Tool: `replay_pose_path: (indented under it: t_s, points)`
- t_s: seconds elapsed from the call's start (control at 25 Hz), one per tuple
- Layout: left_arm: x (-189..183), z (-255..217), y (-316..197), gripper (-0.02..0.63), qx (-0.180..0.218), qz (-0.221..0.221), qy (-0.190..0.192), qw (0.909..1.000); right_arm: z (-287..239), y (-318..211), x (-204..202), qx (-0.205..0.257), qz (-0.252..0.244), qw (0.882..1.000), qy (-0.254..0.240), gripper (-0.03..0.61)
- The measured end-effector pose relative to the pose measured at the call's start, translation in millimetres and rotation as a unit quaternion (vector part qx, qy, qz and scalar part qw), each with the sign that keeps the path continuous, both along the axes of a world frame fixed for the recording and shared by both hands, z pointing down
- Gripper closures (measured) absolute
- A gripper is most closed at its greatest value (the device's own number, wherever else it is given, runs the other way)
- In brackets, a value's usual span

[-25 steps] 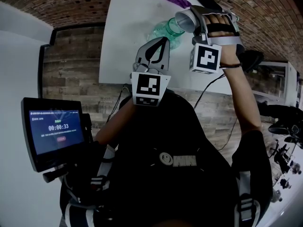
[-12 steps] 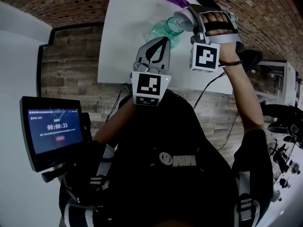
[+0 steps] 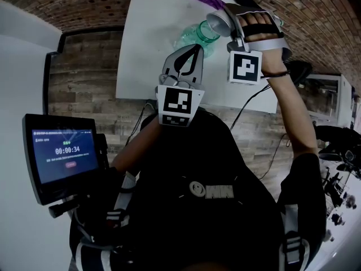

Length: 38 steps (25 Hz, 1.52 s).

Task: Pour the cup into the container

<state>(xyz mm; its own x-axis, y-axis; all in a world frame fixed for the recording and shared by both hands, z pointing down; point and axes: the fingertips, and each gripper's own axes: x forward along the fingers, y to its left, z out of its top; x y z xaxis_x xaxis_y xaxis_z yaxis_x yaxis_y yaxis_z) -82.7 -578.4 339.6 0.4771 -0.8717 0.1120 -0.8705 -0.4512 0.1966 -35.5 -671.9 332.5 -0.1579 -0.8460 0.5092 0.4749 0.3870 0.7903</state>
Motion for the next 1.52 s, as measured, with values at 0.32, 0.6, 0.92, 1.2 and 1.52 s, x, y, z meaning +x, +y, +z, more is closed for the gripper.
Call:
replay_pose_path:
  t_s: [0.32, 0.6, 0.92, 1.2, 1.52]
  points:
    - [0, 0, -1, 0.614, -0.001, 0.0, -0.002, 1.0, 2, 1, -3, 0.001, -0.009, 1.0, 0.004, 0.291]
    - [-2, 2, -1, 0.614, -0.003, -0.002, -0.005, 1.0, 5, 3, -5, -0.004, -0.008, 1.0, -0.006, 0.291]
    - [-1, 1, -1, 0.614, -0.005, -0.002, -0.008, 1.0, 4, 3, -6, -0.005, -0.008, 1.0, -0.012, 0.29]
    - [-1, 0, -1, 0.614, -0.006, -0.004, -0.005, 1.0, 2, 1, -8, 0.005, -0.019, 1.0, 0.003, 0.29]
    - [-2, 1, -4, 0.614, -0.009, -0.01, -0.009, 0.9999, -7, -4, -11, 0.066, -0.077, 0.993, 0.056, 0.291]
